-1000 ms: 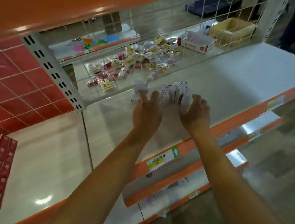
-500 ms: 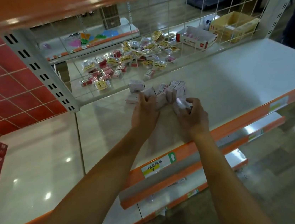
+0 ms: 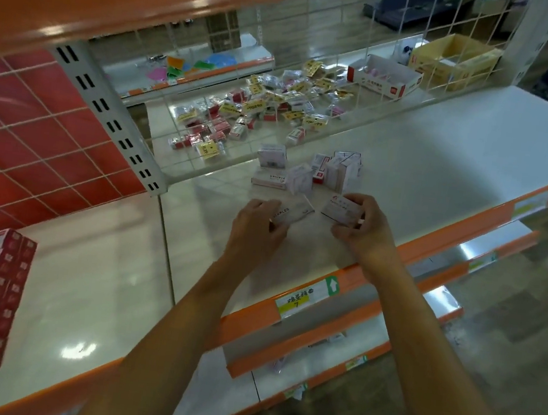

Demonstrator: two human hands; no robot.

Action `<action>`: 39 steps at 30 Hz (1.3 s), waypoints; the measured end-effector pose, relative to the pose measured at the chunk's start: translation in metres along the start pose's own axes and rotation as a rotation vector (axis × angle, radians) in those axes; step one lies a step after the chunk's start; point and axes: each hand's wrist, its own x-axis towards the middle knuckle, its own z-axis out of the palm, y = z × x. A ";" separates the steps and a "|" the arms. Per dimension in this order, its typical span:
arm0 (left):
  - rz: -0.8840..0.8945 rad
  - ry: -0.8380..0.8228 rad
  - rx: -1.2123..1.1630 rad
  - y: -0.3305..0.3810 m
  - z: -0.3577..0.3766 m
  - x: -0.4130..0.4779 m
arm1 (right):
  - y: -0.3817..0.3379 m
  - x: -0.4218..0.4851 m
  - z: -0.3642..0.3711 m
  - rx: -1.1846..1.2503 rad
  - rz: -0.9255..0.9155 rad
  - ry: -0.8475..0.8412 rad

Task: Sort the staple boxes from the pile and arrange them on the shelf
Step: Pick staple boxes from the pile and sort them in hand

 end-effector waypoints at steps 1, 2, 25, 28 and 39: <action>-0.005 0.002 -0.012 -0.005 -0.005 -0.006 | -0.002 -0.002 0.004 0.007 0.000 -0.007; -0.007 0.009 -0.022 -0.010 -0.011 -0.013 | -0.005 -0.004 0.009 0.010 -0.004 -0.014; -0.195 0.299 -0.102 -0.155 -0.166 -0.203 | -0.087 -0.136 0.189 0.029 -0.178 -0.471; -0.241 0.340 -0.069 -0.183 -0.189 -0.240 | -0.098 -0.169 0.222 -0.017 -0.243 -0.517; -0.312 0.432 -0.067 -0.282 -0.249 -0.357 | -0.124 -0.274 0.335 0.007 -0.274 -0.596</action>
